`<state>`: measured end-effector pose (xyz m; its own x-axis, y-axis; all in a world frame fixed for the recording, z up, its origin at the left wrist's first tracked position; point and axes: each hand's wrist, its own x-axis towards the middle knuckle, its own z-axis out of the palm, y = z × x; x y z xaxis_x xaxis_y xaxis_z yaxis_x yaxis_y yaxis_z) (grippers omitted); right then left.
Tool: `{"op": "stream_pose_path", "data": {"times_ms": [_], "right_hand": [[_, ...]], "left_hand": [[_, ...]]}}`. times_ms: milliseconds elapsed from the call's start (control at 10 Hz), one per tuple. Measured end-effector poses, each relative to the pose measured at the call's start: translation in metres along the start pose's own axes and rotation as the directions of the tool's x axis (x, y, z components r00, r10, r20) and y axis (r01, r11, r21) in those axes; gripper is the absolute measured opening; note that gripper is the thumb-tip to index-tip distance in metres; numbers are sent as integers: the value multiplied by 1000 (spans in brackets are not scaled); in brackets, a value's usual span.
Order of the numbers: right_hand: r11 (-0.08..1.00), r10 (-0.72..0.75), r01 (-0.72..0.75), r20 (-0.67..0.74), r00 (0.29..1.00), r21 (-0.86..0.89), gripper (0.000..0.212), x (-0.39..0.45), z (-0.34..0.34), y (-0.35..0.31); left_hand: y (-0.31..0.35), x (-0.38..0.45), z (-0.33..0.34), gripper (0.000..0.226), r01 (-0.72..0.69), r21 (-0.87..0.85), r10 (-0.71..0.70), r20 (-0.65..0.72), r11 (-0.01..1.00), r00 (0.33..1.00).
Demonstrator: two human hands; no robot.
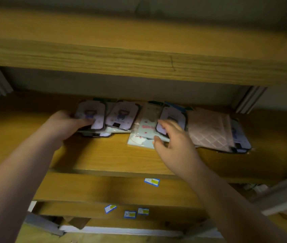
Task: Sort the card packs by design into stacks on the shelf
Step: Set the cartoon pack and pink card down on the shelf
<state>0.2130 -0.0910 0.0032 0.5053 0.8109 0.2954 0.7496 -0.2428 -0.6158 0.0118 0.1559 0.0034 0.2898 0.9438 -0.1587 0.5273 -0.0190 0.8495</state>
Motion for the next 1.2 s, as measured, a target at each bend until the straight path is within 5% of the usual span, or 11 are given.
{"op": "stream_pose_path", "data": {"times_ms": [200, 300, 400, 500, 600, 700, 800, 900, 1000, 1100, 1200], "right_hand": [[1000, -24, 22, -129, 991, -14, 38, 2, -16, 6], [994, 73, -86, -171, 983, -68, 22, 4, -35, 12], [888, 118, -211, -241, 963, -408, 24, 1, -63, 35], [626, 300, -349, -198, 933, -697, 52, -9, -87, 59], [698, 572, -609, -220, 791, -376, 89, -4, -88, 76], [614, 517, -500, -167, 840, -611, 109, -3, -79, 81], [584, 519, -522, -209, 829, -622, 108, 1, -79, 89], [631, 605, -583, -146, 783, -511, 109, 12, -89, 97], [747, 645, -646, -67, 762, -159, 91, 13, -106, 101], [745, 647, -634, 9, 763, 208, 35, 6, -120, 101], [564, 683, -678, 196, 704, 471, 17, -3, -122, 92]], "left_hand": [[11, -14, 15, 29, -106, -271, 116, 24, 957, 993], [22, -27, 27, 39, -78, -424, 102, 34, 902, 994], [35, -46, 45, 26, -47, -549, 109, 81, 834, 991], [47, -67, 69, 11, -24, -595, 125, 129, 804, 984], [56, -83, 95, 9, -33, -586, 159, 165, 810, 973], [65, -97, 118, 12, -19, -598, 183, 214, 802, 960], [74, -109, 134, 15, 0, -611, 200, 260, 791, 945], [80, -119, 143, 15, 25, -625, 209, 298, 780, 931], [82, -128, 149, 12, 27, -642, 231, 315, 767, 920], [85, -136, 154, 11, 34, -657, 239, 322, 753, 916], [86, -146, 155, 12, 55, -655, 215, 325, 753, 921]]}}
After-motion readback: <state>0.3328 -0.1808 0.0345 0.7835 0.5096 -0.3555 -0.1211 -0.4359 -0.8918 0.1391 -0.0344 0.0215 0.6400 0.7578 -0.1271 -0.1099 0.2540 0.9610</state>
